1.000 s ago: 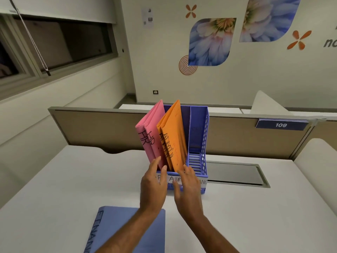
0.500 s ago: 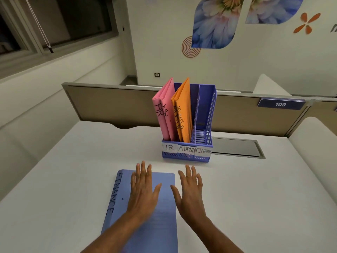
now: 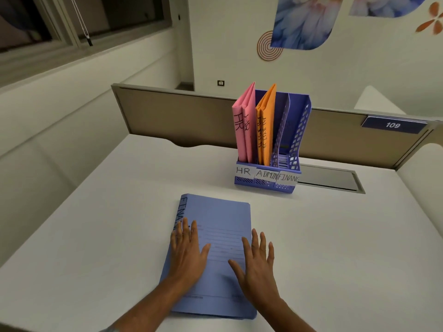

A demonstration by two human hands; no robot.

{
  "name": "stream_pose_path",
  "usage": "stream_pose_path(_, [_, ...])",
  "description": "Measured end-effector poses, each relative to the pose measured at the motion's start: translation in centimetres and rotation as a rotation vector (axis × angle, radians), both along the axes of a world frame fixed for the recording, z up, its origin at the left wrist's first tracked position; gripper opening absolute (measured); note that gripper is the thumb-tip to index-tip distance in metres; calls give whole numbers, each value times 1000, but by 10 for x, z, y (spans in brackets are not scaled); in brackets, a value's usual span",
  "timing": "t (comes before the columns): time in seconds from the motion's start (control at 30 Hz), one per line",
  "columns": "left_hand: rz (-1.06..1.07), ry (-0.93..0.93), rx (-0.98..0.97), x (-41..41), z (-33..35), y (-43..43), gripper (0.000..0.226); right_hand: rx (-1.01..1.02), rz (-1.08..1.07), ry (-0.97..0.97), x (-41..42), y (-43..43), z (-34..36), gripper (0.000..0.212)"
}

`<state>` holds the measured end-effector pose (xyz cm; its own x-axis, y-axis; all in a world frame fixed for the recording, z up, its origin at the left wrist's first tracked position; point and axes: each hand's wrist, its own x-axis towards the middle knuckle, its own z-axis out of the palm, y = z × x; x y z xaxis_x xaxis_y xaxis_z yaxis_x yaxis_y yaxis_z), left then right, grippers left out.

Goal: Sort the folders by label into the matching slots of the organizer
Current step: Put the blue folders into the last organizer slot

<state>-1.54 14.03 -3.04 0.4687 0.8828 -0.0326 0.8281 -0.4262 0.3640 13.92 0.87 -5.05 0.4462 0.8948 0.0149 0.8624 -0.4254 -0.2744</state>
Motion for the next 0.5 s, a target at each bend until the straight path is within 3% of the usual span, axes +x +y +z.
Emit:
stream_pose_path(0.13, [72,35,-91,-16,-2,1,79,-38,21,39,-17,-7,-9,79])
stream_pose_path(0.33, [215,-159,-312,-34,4,5,81,-118,23,180,-34,-15,-23,81])
stream_pose_path(0.5, [263,-277,-357,-41,6,10,75,-175,-2,278,-38,-16,-21,80])
